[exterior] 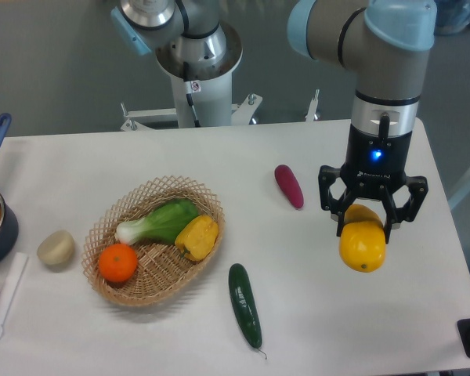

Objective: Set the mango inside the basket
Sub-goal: 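Lift the held yellow mango slightly with the gripper, then carry the yellow mango across the table over the wicker basket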

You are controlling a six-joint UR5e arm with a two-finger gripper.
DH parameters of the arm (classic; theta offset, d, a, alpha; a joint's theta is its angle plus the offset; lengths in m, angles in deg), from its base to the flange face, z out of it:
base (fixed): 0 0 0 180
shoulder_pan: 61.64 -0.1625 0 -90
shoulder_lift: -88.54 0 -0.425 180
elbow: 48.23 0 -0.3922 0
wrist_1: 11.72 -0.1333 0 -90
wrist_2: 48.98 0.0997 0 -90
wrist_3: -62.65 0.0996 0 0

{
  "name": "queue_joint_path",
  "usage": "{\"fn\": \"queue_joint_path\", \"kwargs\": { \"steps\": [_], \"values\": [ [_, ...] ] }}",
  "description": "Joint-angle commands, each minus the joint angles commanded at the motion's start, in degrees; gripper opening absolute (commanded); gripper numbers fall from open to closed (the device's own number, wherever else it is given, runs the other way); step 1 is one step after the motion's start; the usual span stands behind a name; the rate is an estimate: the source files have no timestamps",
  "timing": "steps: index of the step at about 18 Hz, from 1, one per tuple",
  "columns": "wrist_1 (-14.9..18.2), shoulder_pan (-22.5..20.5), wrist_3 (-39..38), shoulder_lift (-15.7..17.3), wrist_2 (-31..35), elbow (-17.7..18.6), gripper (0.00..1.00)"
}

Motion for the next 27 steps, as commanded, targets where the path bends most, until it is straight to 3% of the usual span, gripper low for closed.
{"fn": "queue_joint_path", "kwargs": {
  "steps": [4, 9, 14, 17, 22, 24, 27],
  "values": [
    [-0.09, 0.53, -1.22, -0.79, 0.18, 0.53, 0.33],
    [-0.35, 3.51, -13.95, -2.55, 0.35, 0.88, 0.33],
    [-3.16, 8.60, -20.29, -3.52, 6.23, 6.05, 0.34],
    [-4.04, 11.15, -24.33, -3.52, 7.99, 7.03, 0.34],
    [-4.40, 16.87, -19.97, -3.43, 13.44, 8.00, 0.34],
    [-4.39, 19.94, -14.97, -2.82, 14.93, 10.27, 0.34],
    [-4.48, 23.90, -10.02, 0.69, 16.00, 15.37, 0.34]
  ]
}}
